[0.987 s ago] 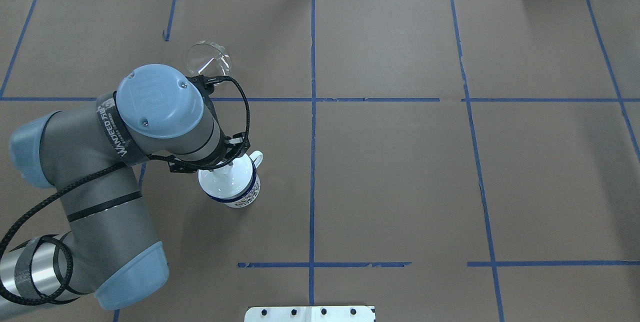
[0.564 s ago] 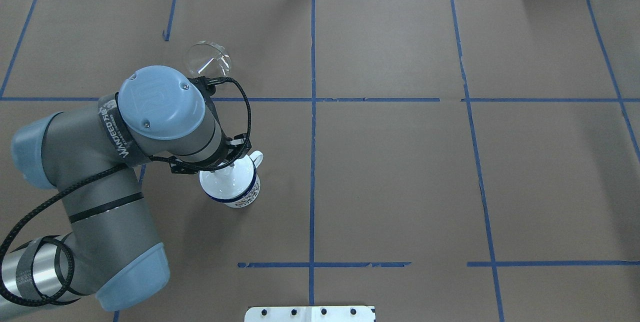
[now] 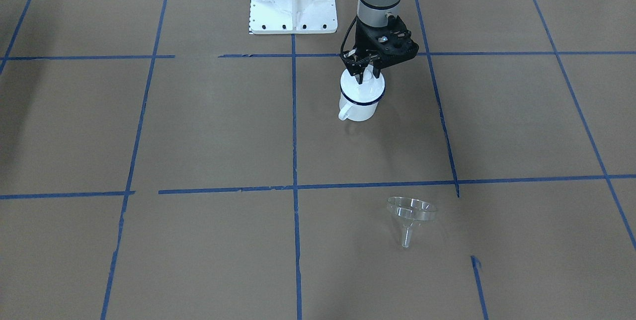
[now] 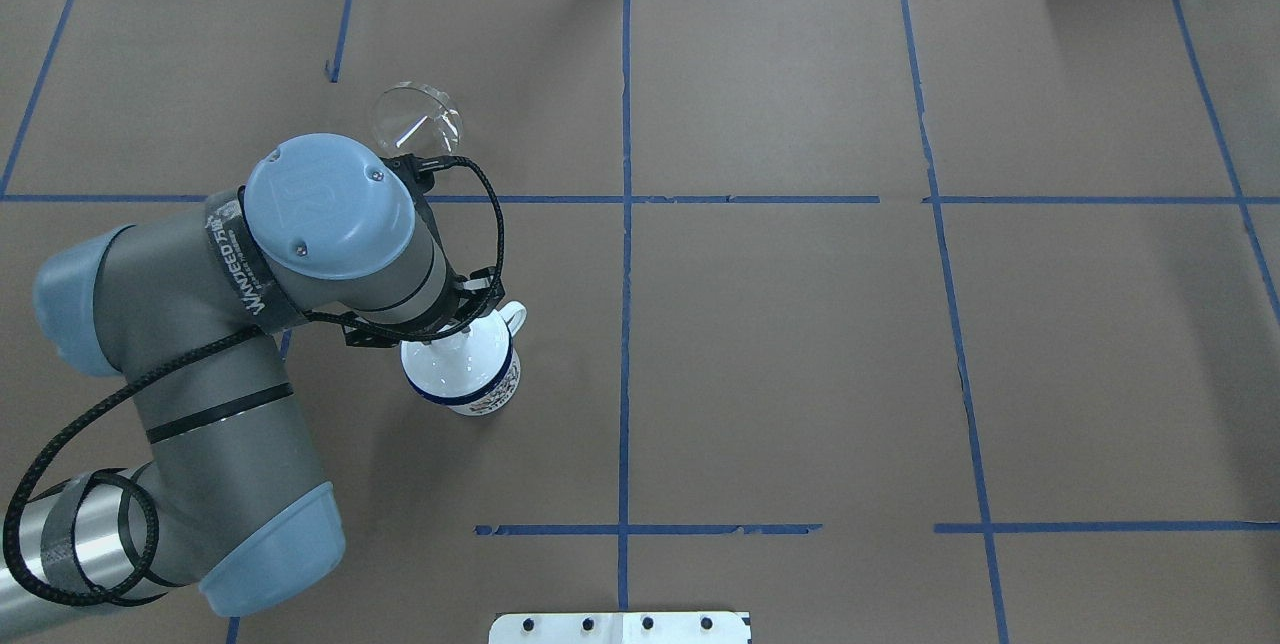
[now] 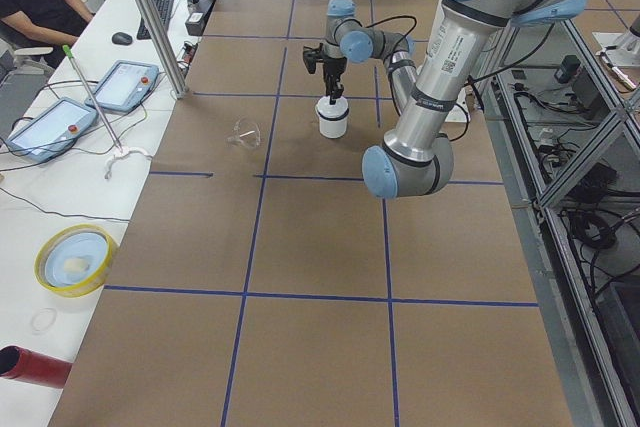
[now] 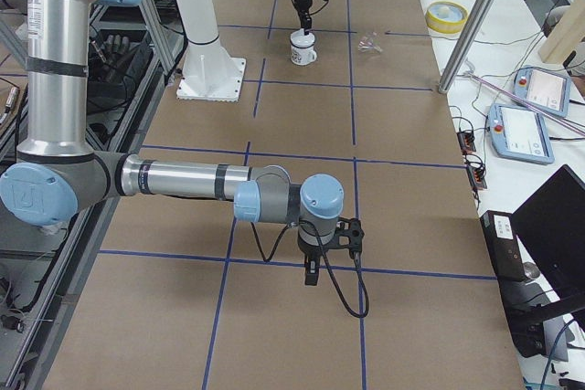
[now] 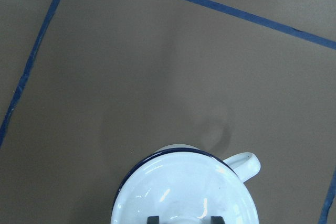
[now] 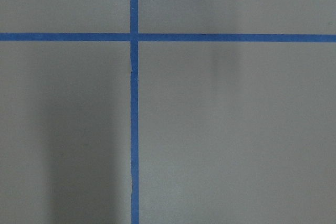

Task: Remove funnel from cup
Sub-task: 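Carry the lid over the mug and lower it onto the mug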

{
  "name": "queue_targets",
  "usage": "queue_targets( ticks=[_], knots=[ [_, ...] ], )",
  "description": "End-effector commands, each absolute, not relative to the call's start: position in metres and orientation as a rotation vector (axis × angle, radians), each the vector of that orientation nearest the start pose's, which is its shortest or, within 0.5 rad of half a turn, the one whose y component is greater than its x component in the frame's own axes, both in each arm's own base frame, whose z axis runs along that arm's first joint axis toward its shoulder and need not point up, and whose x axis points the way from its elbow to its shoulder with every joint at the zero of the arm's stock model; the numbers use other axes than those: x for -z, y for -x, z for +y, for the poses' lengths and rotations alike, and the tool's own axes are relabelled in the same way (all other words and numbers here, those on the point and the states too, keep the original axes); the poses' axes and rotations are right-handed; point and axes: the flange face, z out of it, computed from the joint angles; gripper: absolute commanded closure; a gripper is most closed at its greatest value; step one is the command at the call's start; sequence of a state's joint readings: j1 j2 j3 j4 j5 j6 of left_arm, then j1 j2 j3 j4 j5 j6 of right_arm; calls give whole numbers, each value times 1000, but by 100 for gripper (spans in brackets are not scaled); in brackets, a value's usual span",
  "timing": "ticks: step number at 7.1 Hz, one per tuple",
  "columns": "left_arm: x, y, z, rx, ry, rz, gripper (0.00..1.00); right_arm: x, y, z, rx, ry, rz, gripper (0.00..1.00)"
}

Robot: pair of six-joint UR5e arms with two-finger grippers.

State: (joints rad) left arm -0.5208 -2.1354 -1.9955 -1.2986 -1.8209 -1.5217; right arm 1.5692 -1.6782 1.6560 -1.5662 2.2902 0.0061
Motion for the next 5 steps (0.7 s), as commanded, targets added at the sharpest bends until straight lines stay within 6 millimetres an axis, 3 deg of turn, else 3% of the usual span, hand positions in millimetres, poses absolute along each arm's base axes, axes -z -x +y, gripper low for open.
queue_targets(
  ticks=[1,3,4,5],
  knots=[
    [-198,-448,-383,357,22,763,0,-670,-67,-445,-10,19,-719,0],
    [-196,-443,-384,350,13,770,0,-670,-67,-445,-10,19,-719,0],
    [-183,-418,-384,336,-22,811,0,-671,-67,-445,-11,20,-719,0],
    [-175,-378,-411,287,-107,828,0,-670,-67,-445,-10,19,-719,0]
  ],
)
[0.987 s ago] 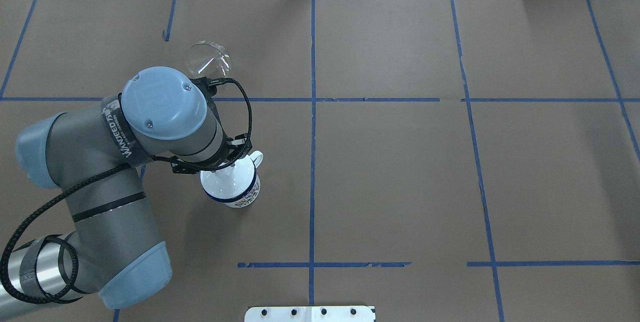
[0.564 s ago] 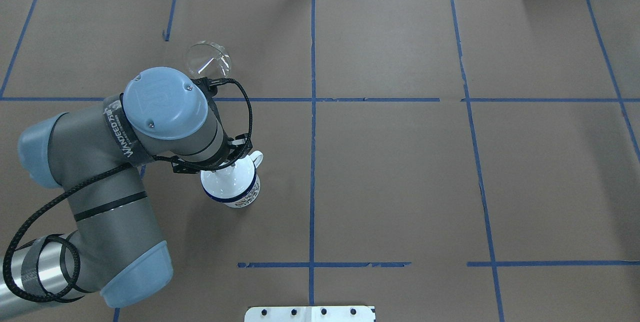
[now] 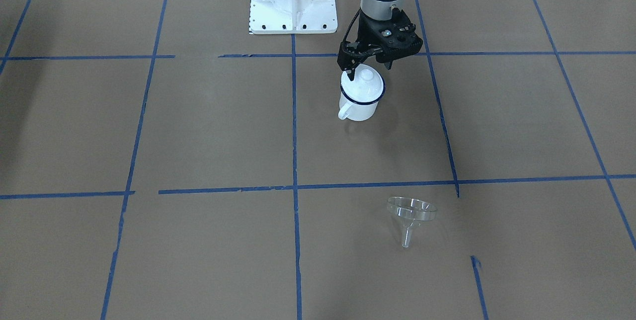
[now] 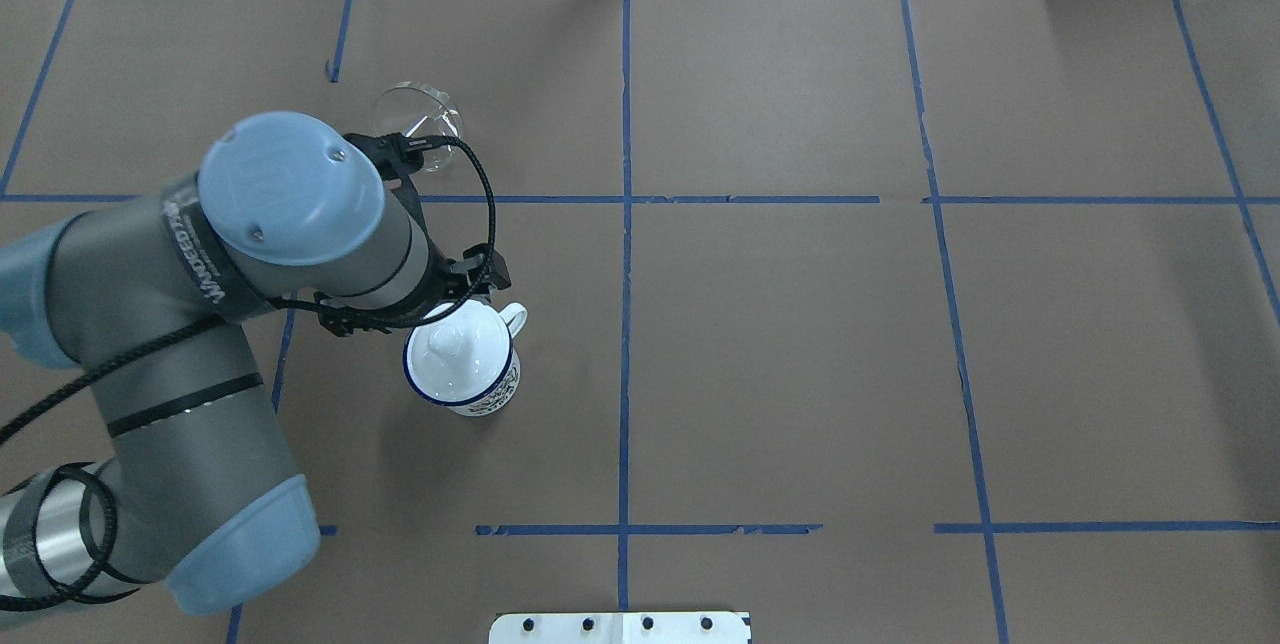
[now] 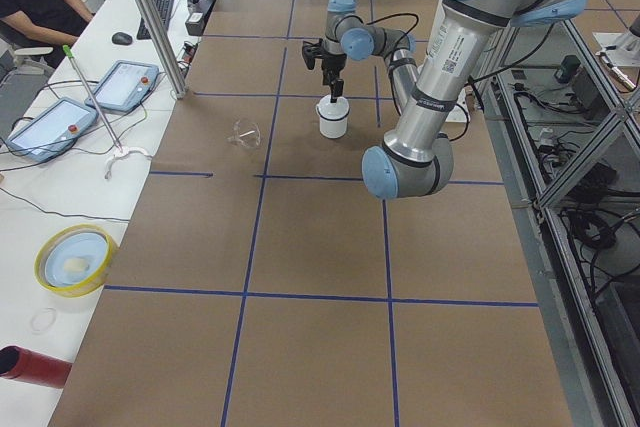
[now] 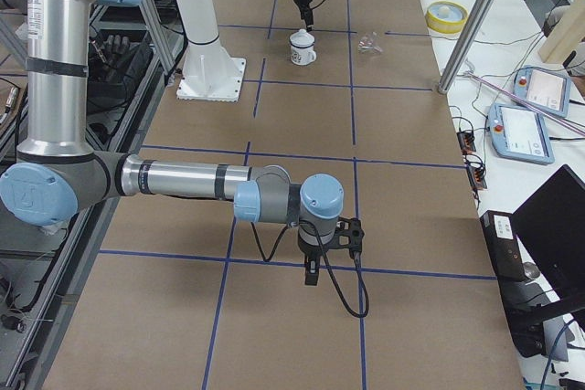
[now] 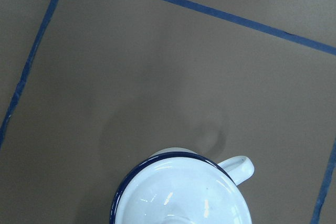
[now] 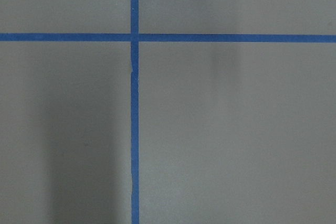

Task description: Remove funnel from cup

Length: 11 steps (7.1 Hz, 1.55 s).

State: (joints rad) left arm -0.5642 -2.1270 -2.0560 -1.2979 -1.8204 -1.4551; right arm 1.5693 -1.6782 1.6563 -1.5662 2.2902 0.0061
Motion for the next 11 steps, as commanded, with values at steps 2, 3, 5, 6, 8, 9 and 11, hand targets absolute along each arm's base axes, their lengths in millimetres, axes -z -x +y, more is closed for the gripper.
queue_targets(
  ticks=[2,3,5,6,8,9,11],
  knots=[
    [-180,-327,-453,165,-251,791,0,-671,-67,-445,-11,20,-719,0],
    [-204,-290,-482,127,-330,758,0,-670,-67,-445,-10,19,-719,0],
    [-295,-205,-555,64,-401,698,0,-670,-67,-445,-10,19,-719,0],
    [-348,-152,-584,-11,-399,695,0,-671,-67,-445,-11,20,-719,0],
    [-433,-63,-613,-109,-377,642,0,-670,-67,-445,-10,19,-719,0],
    [-477,-27,-598,-115,-341,609,0,-670,-67,-445,-10,19,-719,0],
    [-554,45,-553,-135,-270,562,0,-670,-67,-445,-10,19,-719,0]
  ],
)
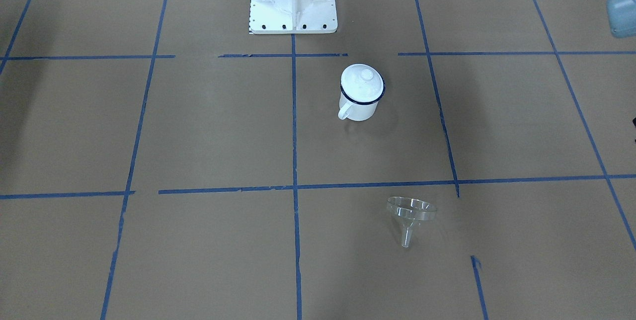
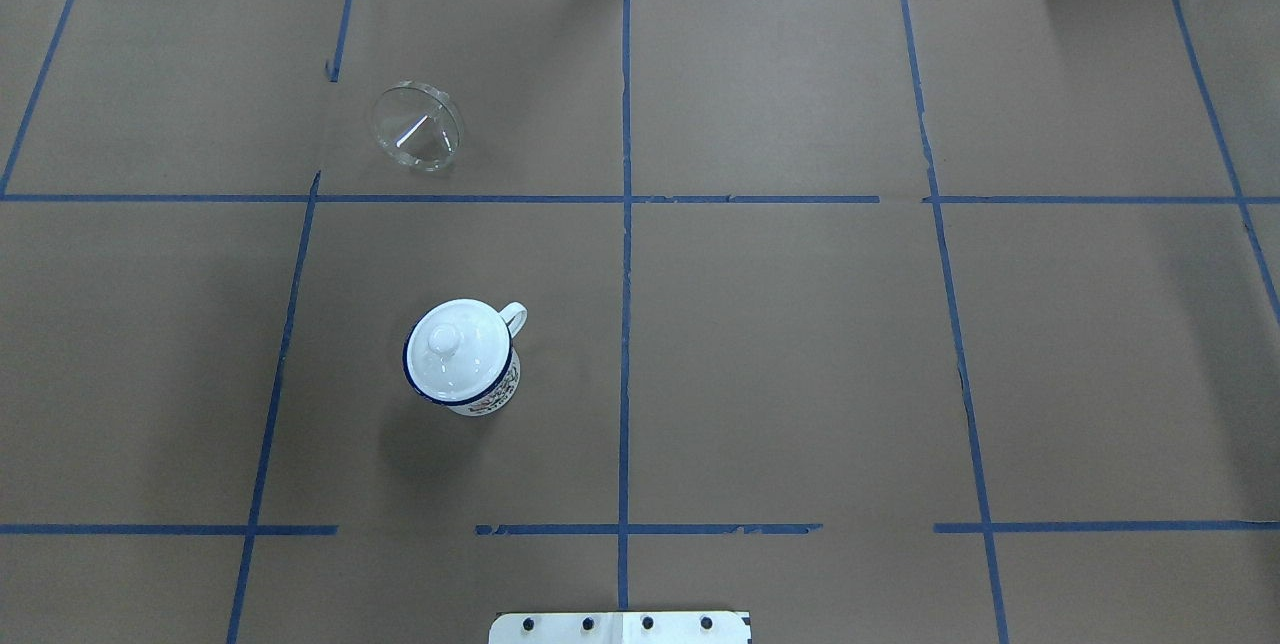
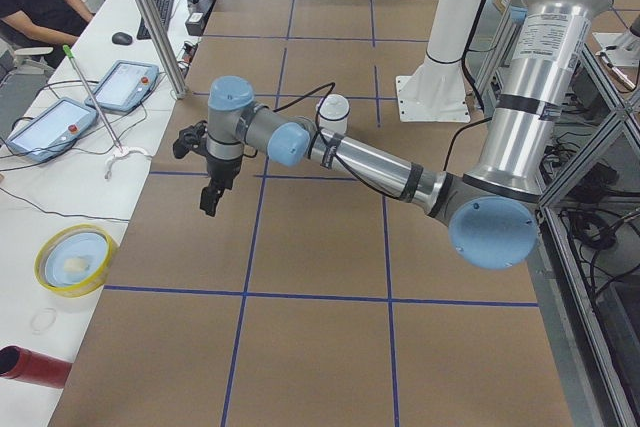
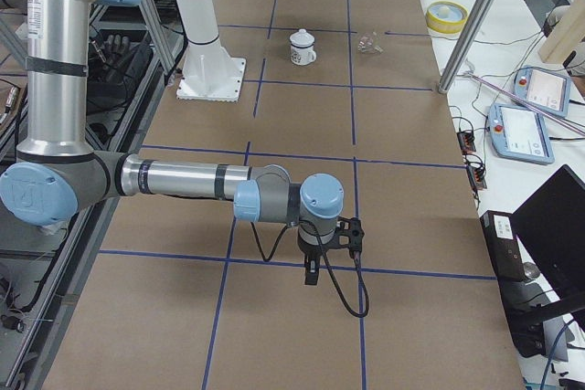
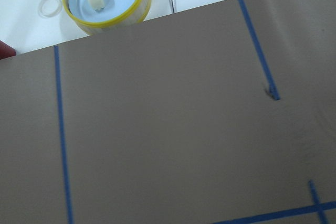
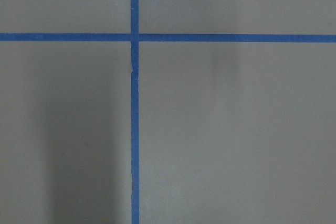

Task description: Remove funnel from cup

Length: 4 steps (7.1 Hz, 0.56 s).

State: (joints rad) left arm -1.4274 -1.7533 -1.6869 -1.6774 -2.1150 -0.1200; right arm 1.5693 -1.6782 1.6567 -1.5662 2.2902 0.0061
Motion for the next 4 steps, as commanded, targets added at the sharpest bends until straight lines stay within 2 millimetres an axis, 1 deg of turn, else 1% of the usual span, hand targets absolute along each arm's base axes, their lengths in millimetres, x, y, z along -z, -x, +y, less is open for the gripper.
queue_targets(
  ticks=[1,2,3,4],
  knots=[
    [-587,60,-525,-151,-227,641,0,-670,-67,-445,-10,19,-719,0],
    [-618,61,-498,-133,-170,675,0,-670,-67,-445,-10,19,-719,0],
    [-641,85,-487,-69,-141,693,0,-671,-67,-445,-11,20,-719,0],
    [-663,87,-462,-44,-98,719,0,-671,-67,-445,-11,20,-719,0]
  ],
)
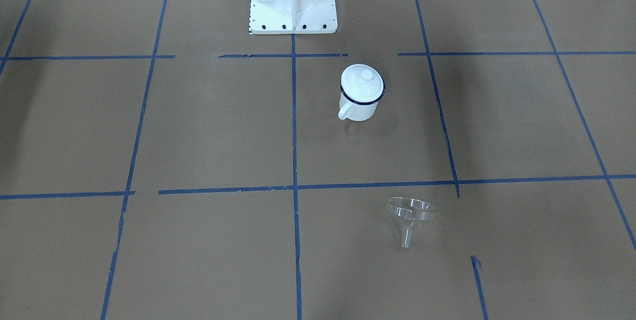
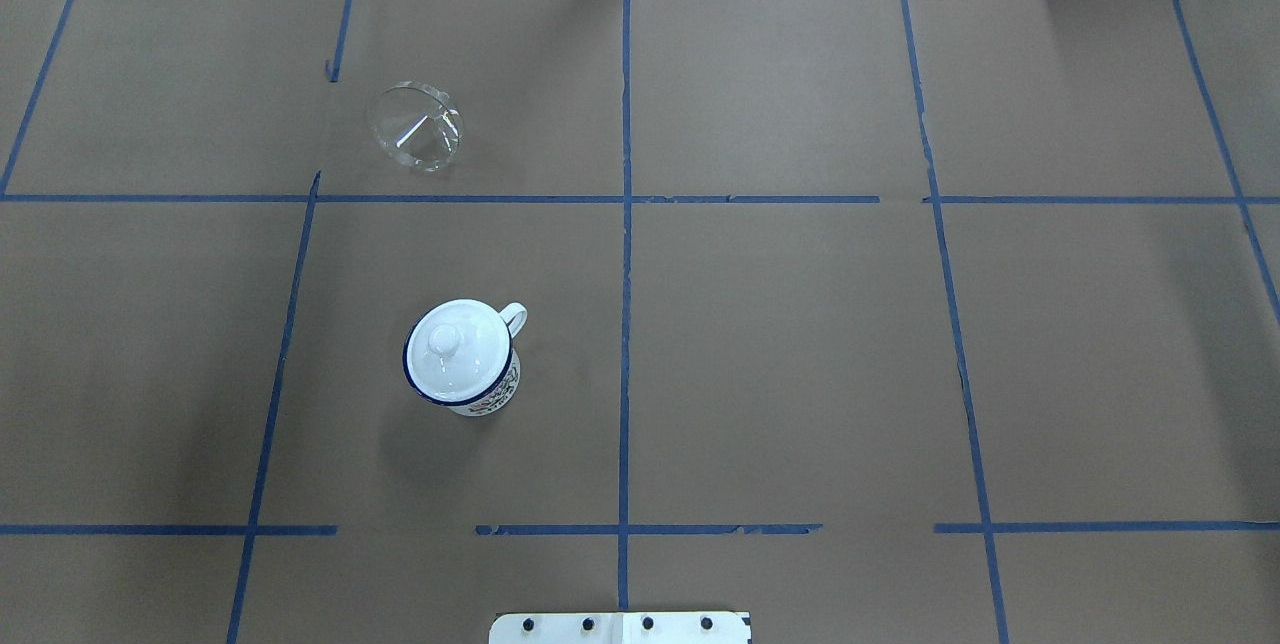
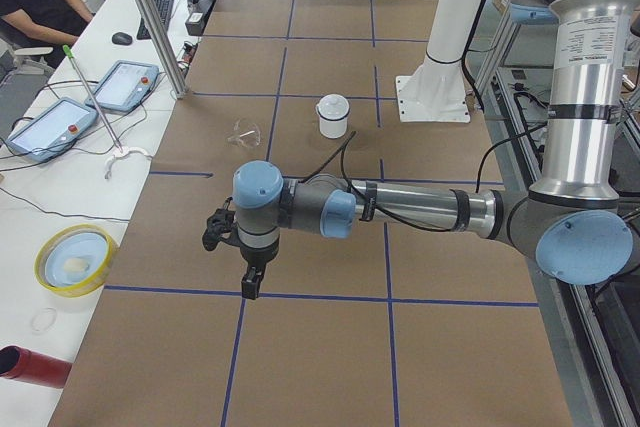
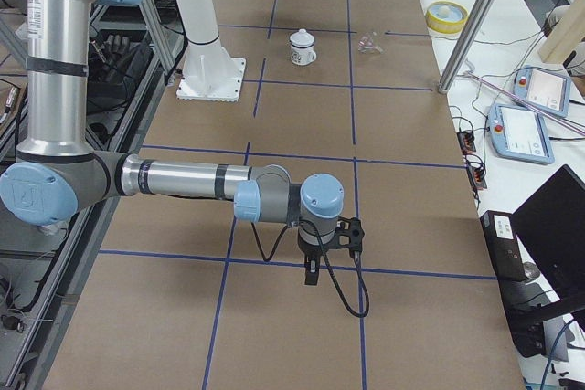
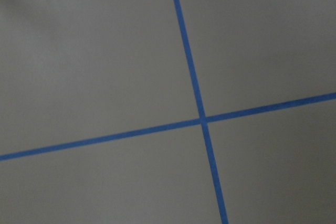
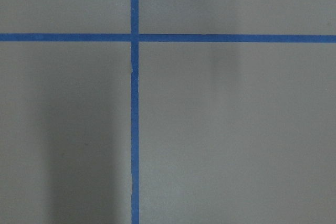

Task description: Remove funnel from cup

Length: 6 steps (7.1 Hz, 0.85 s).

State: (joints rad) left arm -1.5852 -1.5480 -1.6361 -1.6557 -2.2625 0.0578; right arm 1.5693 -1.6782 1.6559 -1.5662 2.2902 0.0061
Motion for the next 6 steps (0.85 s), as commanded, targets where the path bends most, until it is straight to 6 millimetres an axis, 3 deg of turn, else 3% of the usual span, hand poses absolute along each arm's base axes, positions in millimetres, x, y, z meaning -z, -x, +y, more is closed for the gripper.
queue_targets(
  ticks=[1,6],
  knots=[
    [-671,87,-456,-35,-81,721,0,-670,-67,-445,-10,19,-719,0],
    [-671,86,-455,-22,-45,723,0,-670,-67,-445,-10,19,-719,0]
  ],
)
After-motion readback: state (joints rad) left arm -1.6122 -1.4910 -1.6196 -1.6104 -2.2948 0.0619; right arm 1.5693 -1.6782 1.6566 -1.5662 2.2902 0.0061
